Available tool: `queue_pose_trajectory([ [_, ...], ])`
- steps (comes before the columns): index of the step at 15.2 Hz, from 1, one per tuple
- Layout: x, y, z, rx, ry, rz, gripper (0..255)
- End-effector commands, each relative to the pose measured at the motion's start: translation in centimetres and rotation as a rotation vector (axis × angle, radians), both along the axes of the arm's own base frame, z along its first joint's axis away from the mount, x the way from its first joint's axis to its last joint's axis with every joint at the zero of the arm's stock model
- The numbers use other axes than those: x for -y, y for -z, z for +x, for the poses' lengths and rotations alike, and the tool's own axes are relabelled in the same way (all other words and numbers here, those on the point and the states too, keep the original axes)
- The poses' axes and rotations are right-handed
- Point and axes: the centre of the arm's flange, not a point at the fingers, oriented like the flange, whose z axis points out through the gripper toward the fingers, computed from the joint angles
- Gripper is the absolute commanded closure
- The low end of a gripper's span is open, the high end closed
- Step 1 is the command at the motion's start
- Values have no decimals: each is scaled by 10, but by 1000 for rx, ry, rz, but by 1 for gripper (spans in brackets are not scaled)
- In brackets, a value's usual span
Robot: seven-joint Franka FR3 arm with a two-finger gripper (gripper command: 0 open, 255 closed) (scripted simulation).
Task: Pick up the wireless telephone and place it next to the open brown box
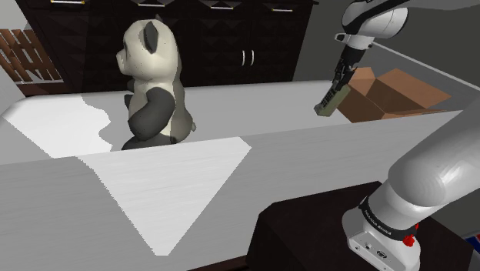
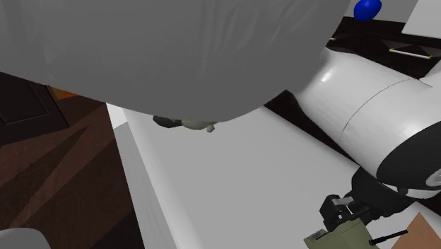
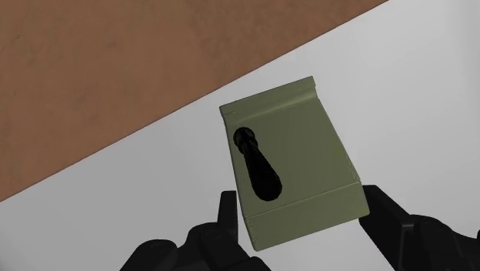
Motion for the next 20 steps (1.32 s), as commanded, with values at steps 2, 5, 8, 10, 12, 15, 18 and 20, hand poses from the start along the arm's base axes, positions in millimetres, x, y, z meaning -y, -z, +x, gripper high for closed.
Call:
queue_pose_trajectory([
  [2,0,16,-1,1,0,-1,255],
  [5,0,32,-1,1,0,-1,255],
  [8,0,47,-1,1,0,-1,255],
  [10,0,47,-1,1,0,-1,255],
  [12,0,47,-1,1,0,-1,255],
  [15,0,47,-1,1,0,-1,255],
  [18,0,47,-1,1,0,-1,0],
  [20,0,47,-1,1,0,-1,0],
])
